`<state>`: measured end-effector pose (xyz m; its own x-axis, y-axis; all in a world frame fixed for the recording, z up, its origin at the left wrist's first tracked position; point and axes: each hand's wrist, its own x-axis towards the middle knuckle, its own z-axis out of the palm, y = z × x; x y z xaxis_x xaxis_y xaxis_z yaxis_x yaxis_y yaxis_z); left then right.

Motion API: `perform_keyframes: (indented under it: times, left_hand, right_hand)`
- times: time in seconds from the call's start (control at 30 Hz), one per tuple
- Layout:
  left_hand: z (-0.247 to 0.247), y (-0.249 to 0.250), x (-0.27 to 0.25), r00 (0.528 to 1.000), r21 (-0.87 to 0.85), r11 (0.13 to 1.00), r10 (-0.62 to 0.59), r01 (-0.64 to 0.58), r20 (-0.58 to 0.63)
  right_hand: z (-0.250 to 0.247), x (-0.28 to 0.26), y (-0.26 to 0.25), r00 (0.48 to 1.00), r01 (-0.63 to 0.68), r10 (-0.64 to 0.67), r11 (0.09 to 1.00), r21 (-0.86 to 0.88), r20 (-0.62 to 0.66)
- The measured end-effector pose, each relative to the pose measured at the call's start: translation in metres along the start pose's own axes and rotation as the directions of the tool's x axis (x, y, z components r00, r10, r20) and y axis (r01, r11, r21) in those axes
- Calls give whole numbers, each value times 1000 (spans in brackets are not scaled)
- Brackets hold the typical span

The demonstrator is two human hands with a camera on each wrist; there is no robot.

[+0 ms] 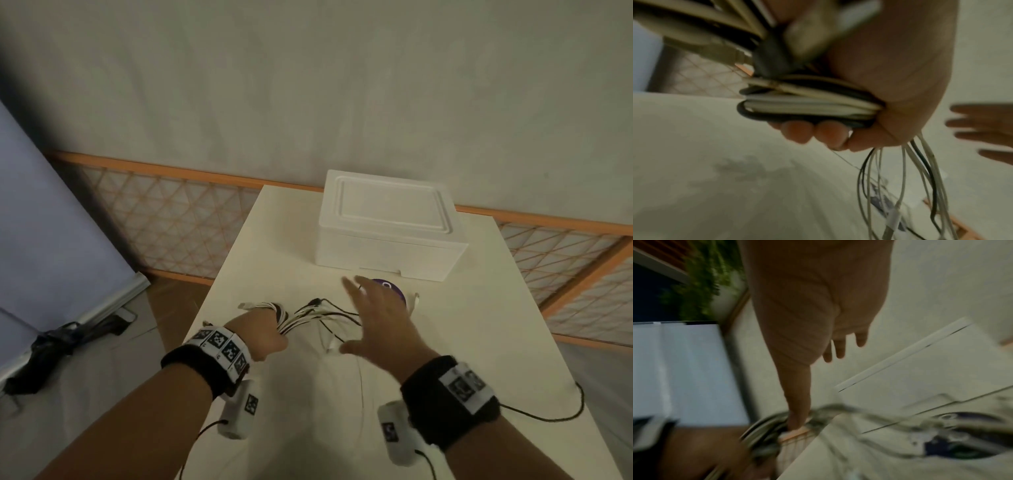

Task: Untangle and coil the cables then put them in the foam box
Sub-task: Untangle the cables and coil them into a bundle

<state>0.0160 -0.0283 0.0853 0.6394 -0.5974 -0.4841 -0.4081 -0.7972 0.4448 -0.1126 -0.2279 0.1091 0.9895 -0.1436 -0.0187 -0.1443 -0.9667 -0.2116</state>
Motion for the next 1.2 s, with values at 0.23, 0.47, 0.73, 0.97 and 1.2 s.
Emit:
perform_keyframes:
  times: [0.23,0.47,0.73,0.97,1.2]
  left_hand:
    - [4,36,-27,963,-361,919,226,-161,146]
    - [5,50,-50,881,-645,746,405,-164,244]
    - [-1,59,-66,766,-859,499,594,-115,243]
    - [0,56,-67,771,-793,588,576,-160,272]
    - [-16,48,-41,930,-463,848,348,-257,120]
  right_hand:
    - [26,15,-19,900,263,-278,961,-90,-337]
    - [-9,31,-21,947,295,-309,944,-148,-83]
    - [-44,24,-31,930,264,-342,875,405,132]
    - [-68,25,-35,796,224,-346,931,290,496]
    - [-44,33,-26,957,284,-277,955,-82,90]
